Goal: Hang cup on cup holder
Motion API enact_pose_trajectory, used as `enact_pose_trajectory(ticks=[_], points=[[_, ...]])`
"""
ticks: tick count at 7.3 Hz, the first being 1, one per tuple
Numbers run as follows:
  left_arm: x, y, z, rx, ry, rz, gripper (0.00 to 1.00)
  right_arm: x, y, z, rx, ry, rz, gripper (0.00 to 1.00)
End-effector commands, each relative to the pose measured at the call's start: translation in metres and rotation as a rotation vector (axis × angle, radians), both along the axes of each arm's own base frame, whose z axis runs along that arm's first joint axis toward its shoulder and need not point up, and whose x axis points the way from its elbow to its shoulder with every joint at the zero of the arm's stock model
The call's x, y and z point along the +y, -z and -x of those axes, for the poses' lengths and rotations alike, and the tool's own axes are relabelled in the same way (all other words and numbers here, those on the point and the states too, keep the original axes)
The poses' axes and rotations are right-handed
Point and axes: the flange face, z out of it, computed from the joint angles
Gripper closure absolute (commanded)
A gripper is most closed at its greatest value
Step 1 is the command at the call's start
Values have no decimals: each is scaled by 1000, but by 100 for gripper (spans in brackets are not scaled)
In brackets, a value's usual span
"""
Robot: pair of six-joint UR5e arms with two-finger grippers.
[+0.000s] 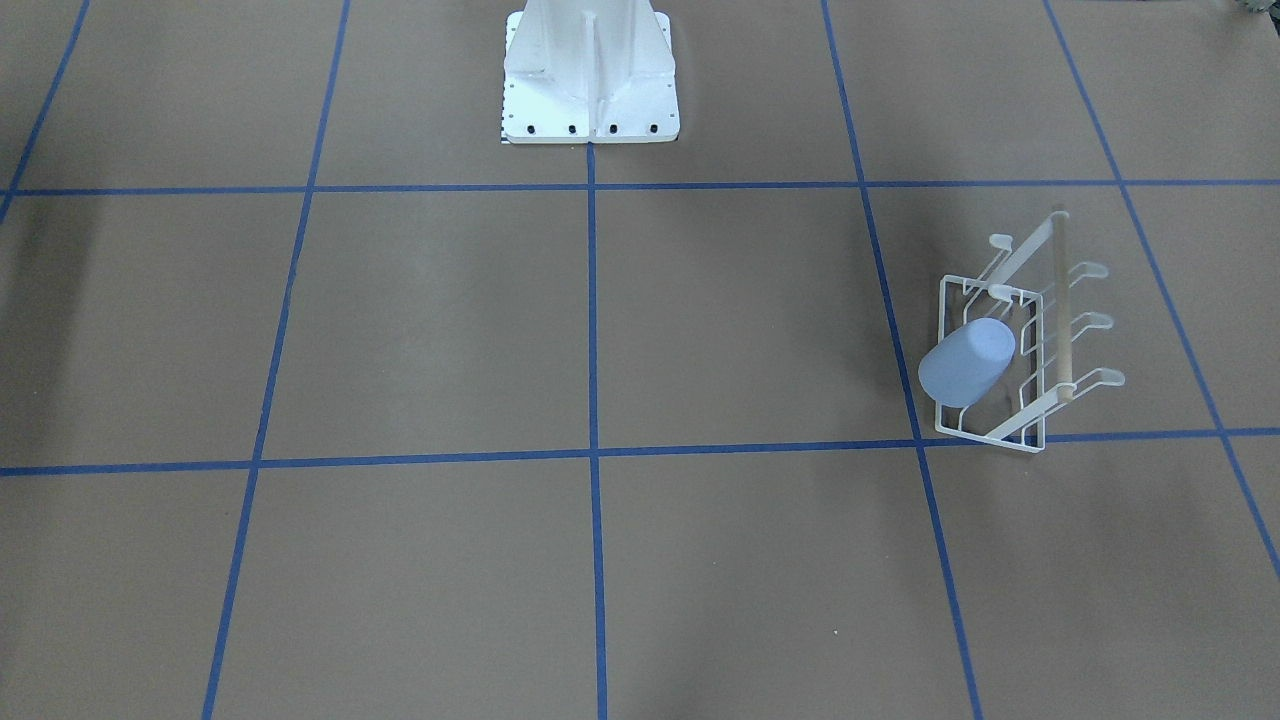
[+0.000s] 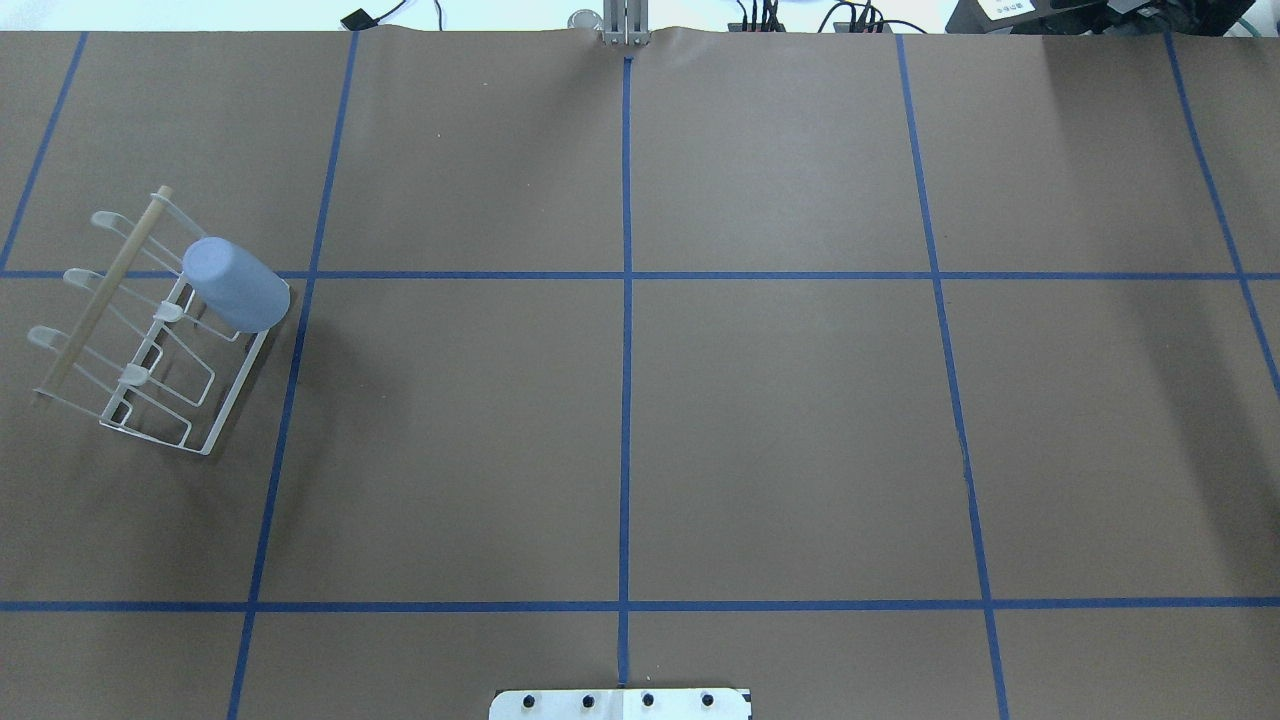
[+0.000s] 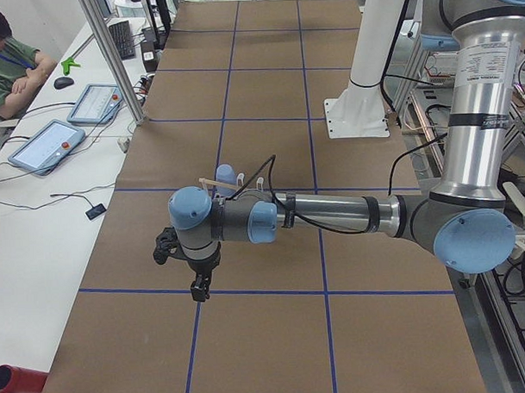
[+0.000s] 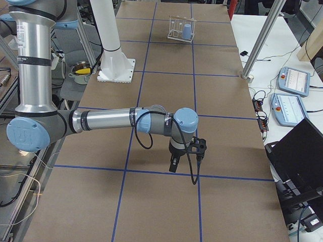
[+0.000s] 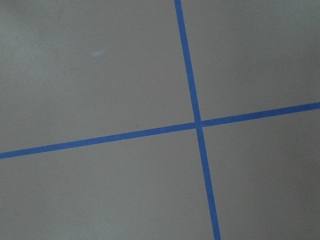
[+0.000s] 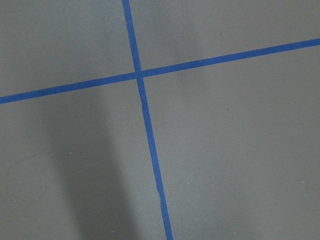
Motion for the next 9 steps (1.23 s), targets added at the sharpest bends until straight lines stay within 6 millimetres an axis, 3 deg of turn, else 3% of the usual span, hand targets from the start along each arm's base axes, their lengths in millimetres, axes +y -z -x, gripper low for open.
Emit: enact_pose_trajectory(ticks=[1, 9], points=[[-1, 0, 0, -1, 0, 0, 1, -2, 5, 0, 0, -1, -10, 0], [-11, 9, 0, -4, -2, -13, 1, -3, 8, 0, -6, -2, -15, 0]])
